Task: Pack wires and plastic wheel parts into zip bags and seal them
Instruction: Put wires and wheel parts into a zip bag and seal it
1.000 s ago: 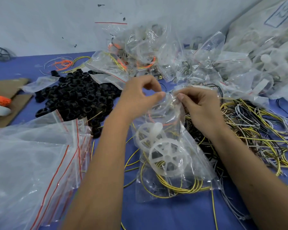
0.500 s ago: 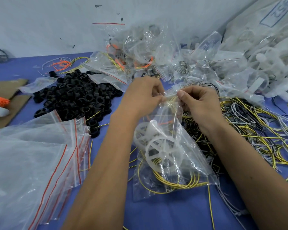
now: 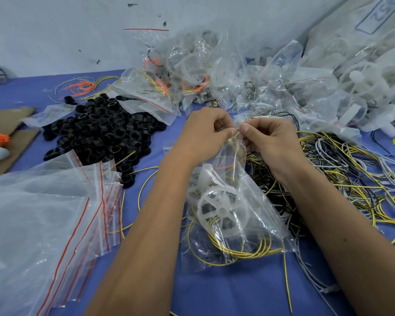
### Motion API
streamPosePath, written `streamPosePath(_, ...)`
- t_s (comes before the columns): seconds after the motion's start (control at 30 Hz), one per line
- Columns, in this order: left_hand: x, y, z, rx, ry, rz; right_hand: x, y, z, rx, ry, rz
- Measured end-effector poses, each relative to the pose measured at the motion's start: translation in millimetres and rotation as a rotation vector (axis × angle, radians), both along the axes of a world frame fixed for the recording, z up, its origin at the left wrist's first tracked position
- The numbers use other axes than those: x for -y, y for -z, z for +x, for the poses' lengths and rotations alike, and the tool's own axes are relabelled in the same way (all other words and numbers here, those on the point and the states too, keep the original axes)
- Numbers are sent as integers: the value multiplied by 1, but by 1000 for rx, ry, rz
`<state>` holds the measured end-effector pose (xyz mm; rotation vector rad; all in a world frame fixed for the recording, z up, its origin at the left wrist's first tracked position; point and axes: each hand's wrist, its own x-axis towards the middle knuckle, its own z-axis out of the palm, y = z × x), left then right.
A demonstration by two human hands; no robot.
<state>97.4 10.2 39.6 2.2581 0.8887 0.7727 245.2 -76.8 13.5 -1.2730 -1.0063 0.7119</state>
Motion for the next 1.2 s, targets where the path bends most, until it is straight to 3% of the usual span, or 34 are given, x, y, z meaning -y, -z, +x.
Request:
streamPosePath(0.47,-3,1,-4,50,90,15,6,-1,-3,203,37,36)
streamPosePath(0.87,-7,-3,-15,59,116,-36,14,-15,-9,575,188,36)
streamPosePath(1.2,-7,-2,-17,12,151,-67,15,-12,-13,604,159,56)
